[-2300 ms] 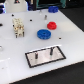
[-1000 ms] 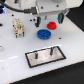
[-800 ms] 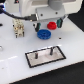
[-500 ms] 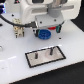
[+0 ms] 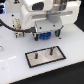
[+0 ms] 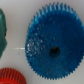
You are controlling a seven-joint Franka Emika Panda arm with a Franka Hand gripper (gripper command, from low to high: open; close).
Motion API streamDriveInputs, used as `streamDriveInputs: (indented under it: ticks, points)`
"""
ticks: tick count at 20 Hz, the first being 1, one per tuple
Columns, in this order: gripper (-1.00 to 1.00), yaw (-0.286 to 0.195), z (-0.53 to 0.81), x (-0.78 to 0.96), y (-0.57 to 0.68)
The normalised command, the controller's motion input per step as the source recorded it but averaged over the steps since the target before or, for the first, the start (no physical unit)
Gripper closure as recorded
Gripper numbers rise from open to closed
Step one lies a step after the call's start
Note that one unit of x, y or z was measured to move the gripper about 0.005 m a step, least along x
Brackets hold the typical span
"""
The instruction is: Insert the blue gear onto the right peg, followed by the red gear
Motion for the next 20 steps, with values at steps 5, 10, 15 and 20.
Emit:
streamDriveInputs:
  ticks: [5,10,15,20]
  points:
    - [-1.00,0.000,0.00,-0.32,-0.01]
    - [-1.00,0.000,0.00,-0.42,-0.02]
    - [-1.00,0.000,-0.04,-0.19,0.01]
    - [-1.00,0.000,-0.19,-0.27,0.00]
